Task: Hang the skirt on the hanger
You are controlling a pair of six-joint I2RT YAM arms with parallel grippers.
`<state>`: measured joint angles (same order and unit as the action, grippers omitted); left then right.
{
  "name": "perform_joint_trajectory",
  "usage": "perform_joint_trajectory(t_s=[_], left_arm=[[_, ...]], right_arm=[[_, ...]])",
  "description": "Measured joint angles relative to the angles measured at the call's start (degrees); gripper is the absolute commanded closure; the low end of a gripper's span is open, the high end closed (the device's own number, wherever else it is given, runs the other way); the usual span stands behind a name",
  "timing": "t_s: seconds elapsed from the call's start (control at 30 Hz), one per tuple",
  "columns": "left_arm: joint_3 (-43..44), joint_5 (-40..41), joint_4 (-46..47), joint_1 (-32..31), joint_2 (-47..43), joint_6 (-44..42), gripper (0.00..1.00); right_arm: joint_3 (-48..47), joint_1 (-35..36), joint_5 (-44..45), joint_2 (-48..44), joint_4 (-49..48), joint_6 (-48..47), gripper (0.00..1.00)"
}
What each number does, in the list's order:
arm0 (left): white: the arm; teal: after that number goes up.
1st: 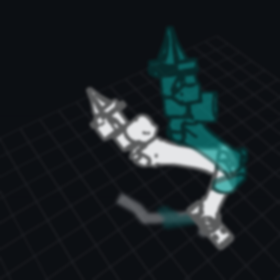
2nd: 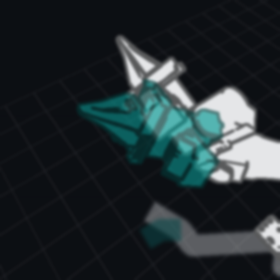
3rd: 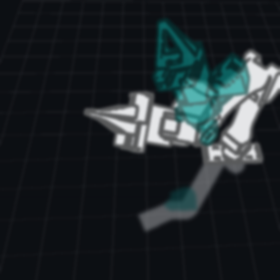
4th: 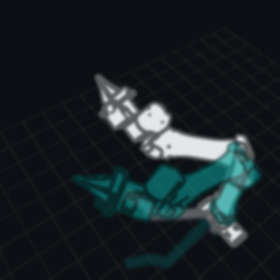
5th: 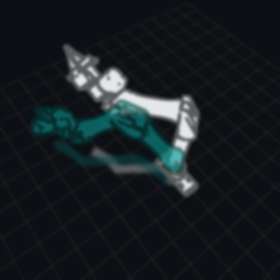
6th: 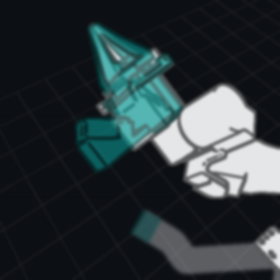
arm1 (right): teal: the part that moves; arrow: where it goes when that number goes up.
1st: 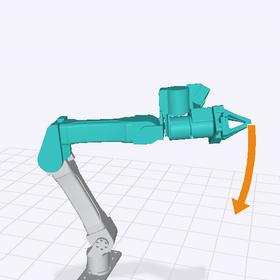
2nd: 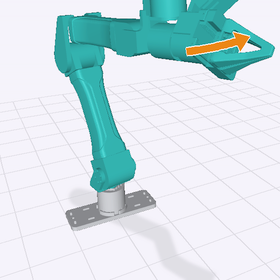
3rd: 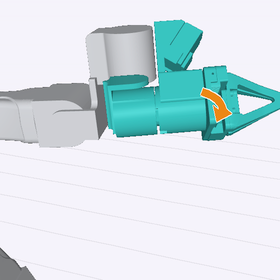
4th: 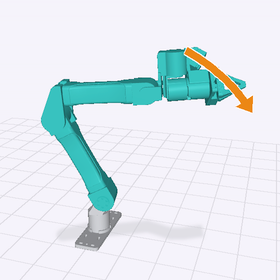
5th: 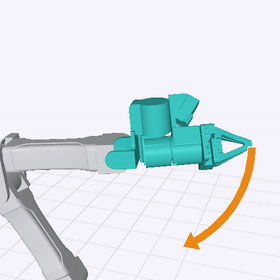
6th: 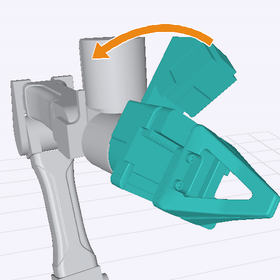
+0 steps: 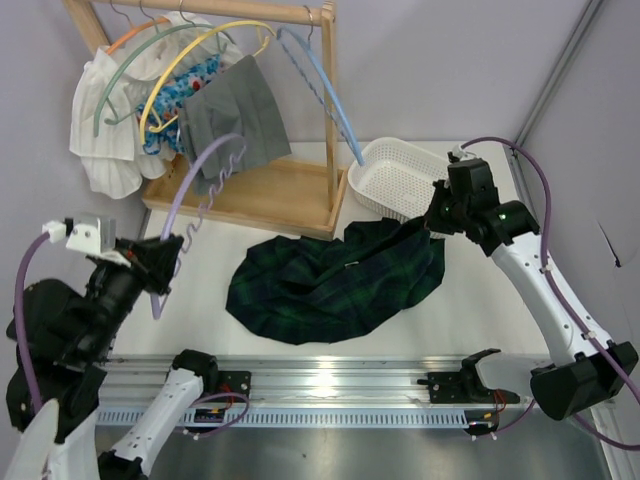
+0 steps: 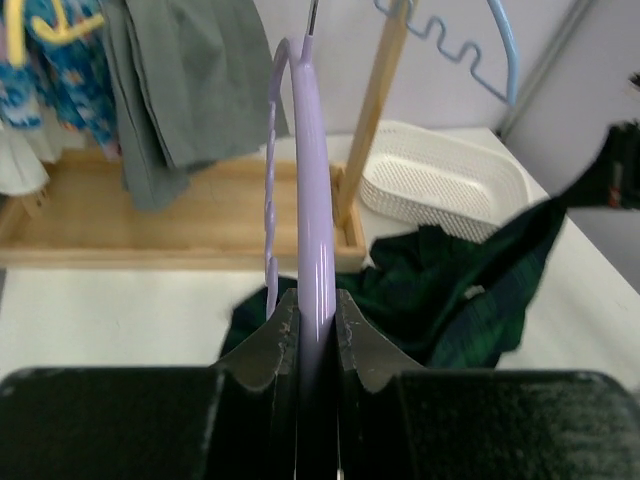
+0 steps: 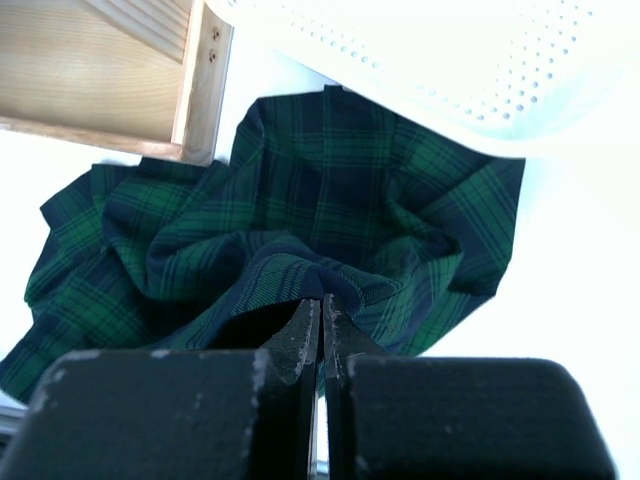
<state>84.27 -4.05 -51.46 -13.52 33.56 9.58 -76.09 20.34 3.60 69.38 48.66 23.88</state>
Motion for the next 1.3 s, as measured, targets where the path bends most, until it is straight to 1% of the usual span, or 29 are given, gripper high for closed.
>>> perform_joint_trajectory(t_s=[0.1,0.17,0.27,0.37,0.47,0.53,0.7,0.83,0.97,1.17,1.3], left_arm=[[-0.17,-3.52,-6.54,0.02,-3.96,0.94,1.0],[-0.96,-6.99,-8.81,-0.07,-6.6,1.57,1.0],[-3.63,-12.17,-10.29,-0.24,-10.38,2.45,1.0],[-7.28,-19.19,-10.99,-0.57,-13.79,2.71,1.0],[-10.21,-26.32,-10.75,-1.05,-16.04,3.43,1.0],[-11.52,-29.38,-10.51,-1.99,-16.61,3.54,1.0],[-14.56,-32.72,-9.14,-5.29,-16.57,3.96,1.0],[-15.61,-34.42,-7.17,-7.13,-15.06,4.02,1.0],[-16.9,-35.87,-3.32,-7.85,-12.07,4.46,1.0],[-17.03,-36.3,-0.2,-8.13,-6.88,3.98,1.0],[-17.18,-37.0,1.16,-8.13,-4.26,3.34,1.0]], right_arm=[[1.36,-0.11,-0.04,0.87,-2.56,-0.44,1.0],[2.23,-0.22,-0.02,1.31,-3.74,-0.66,1.0],[2.49,-0.22,0.28,2.29,-4.96,-1.03,1.0],[2.91,-0.28,1.01,2.56,-6.03,-1.49,1.0],[2.91,-0.35,1.86,2.23,-6.51,-2.1,1.0],[2.91,-0.44,2.14,1.6,-6.38,-2.6,1.0],[2.91,-0.72,2.38,-0.48,-5.4,-3.1,1.0],[3.3,-0.7,0.2,-2.36,-4.87,-3.56,1.0],[4.39,-0.66,-2.6,-4.48,-3.39,-4.9,1.0],[4.39,-0.57,-6.38,-6.4,0.11,-5.99,1.0],[4.35,-0.55,-7.41,-6.75,1.92,-5.99,1.0]])
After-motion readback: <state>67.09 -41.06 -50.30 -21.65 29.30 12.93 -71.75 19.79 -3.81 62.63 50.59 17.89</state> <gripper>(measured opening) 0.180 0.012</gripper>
